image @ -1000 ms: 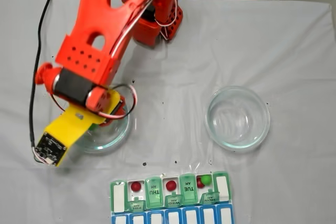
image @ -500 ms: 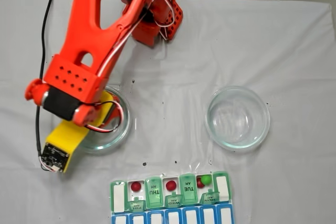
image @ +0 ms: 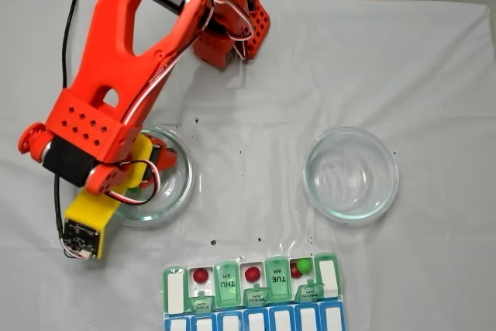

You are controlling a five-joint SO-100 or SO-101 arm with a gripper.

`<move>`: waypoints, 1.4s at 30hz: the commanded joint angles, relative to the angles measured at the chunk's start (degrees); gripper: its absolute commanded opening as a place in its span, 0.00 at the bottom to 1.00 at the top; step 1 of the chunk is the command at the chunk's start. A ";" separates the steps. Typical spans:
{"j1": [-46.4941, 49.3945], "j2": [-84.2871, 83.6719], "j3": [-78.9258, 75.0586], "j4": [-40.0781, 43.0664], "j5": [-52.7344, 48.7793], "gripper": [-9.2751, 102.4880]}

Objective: Sort medicines into box.

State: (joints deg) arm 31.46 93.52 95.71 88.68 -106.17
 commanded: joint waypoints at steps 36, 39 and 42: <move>2.81 -8.09 -6.06 2.90 -4.04 0.23; 2.72 -9.49 -6.94 4.31 -4.13 0.14; 2.37 -9.67 -6.77 4.13 -3.08 0.08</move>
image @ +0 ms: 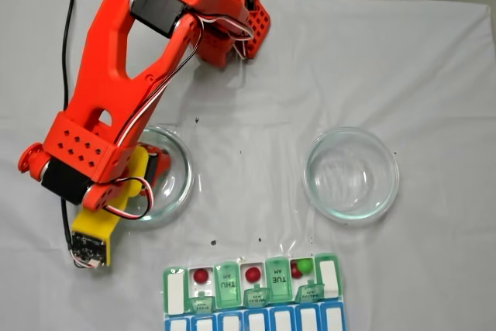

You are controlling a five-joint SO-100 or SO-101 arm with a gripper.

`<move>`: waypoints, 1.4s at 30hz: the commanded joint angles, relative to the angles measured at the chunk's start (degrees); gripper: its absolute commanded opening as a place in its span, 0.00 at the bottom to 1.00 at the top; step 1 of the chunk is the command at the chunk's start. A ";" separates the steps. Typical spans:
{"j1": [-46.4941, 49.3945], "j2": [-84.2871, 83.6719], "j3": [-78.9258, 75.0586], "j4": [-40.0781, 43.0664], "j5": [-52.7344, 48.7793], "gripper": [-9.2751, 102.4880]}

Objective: Sort medicines into box.

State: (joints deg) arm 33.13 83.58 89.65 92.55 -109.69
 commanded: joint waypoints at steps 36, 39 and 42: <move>-18.98 28.83 -1.05 -13.18 33.13 0.08; -21.62 31.55 0.35 -20.04 42.36 0.08; -24.79 34.89 5.10 -29.00 51.94 0.08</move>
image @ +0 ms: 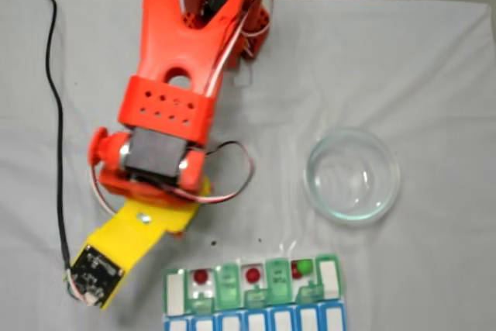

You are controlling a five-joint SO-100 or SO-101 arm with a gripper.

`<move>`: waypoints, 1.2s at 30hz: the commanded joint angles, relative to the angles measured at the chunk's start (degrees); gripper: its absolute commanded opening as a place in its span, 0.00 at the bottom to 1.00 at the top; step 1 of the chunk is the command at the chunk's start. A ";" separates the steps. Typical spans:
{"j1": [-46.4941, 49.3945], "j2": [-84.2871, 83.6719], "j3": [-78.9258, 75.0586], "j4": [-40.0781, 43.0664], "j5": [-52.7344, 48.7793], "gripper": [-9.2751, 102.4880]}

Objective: Sort medicines into box.

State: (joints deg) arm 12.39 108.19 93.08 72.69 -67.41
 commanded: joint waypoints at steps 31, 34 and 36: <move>-15.73 7.91 13.45 -26.37 26.72 0.08; -15.64 9.32 14.68 -26.10 25.66 0.08; -15.82 10.28 15.64 -26.10 25.14 0.08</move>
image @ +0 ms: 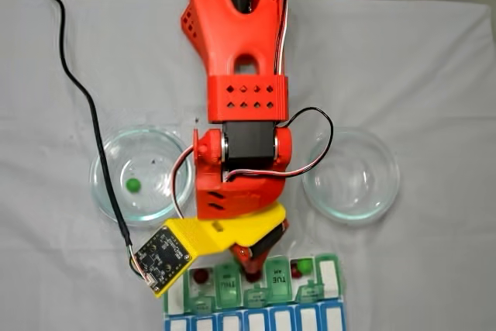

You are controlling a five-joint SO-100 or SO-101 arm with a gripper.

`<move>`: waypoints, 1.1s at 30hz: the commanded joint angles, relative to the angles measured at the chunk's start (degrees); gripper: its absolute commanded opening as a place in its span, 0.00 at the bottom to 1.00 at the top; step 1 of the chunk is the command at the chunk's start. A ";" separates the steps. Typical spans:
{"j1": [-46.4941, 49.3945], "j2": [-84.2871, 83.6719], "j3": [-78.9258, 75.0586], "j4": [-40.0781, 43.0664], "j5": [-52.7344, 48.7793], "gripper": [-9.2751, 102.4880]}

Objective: Sort medicines into box.

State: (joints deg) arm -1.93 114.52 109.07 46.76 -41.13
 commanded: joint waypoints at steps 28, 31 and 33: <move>-2.55 -5.45 -1.58 -12.22 3.43 0.08; -2.55 -6.86 -2.64 -12.74 4.22 0.08; -2.55 -7.12 -2.02 -14.50 4.66 0.08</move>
State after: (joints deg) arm -3.78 105.91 111.45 34.89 -37.09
